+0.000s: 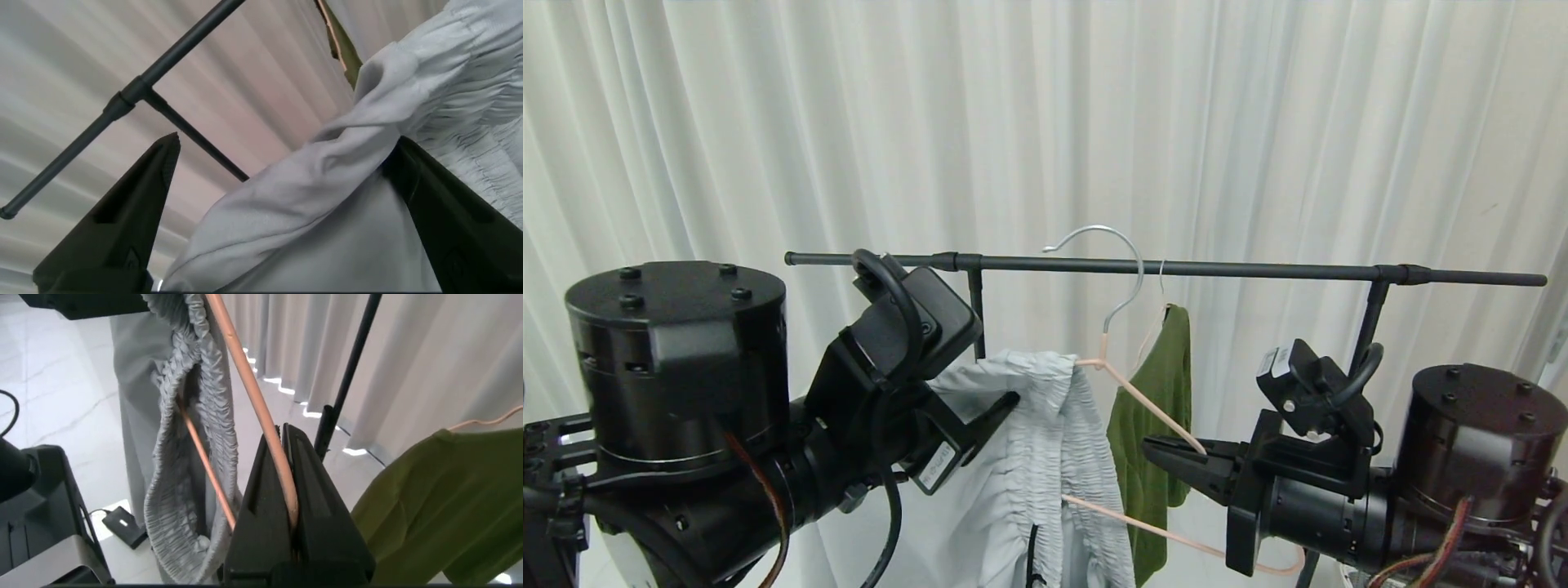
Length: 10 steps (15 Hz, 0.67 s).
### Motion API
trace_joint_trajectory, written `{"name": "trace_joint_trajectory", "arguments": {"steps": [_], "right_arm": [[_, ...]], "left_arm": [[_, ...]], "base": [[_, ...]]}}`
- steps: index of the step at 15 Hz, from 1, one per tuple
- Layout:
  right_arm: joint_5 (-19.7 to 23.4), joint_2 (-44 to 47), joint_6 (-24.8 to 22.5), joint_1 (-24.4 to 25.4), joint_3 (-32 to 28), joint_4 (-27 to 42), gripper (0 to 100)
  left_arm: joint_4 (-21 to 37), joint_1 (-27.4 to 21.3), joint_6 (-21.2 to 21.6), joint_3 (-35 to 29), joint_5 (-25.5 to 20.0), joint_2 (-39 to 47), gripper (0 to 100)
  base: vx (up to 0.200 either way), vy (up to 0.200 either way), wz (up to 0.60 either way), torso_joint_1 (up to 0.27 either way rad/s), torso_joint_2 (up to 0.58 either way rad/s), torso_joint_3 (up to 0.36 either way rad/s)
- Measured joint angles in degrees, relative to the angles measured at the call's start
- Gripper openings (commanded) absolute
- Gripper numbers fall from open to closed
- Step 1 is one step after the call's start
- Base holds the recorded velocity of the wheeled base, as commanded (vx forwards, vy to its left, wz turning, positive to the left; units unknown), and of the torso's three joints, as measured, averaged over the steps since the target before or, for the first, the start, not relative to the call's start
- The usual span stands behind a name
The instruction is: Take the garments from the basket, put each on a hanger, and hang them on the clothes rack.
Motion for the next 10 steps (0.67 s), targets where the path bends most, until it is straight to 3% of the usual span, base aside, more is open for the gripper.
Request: {"name": "trace_joint_trajectory", "arguments": {"steps": [9, 10], "right_arm": [[0.46, -0.02, -0.26, -0.12, 0.09, -0.38, 0], [0.30, -0.07, -0.37, -0.22, 0.07, -0.41, 100]], "left_arm": [[-0.04, 0.06, -0.34, 0.85, 0.07, 0.02, 0], [-0.04, 0.30, -0.37, 0.88, 0.02, 0.02, 0]], "base": [[0.000, 0.000, 0.00, 0.000, 0.00, 0.000], [0.000, 0.000, 0.00, 0.000, 0.00, 0.000]]}}
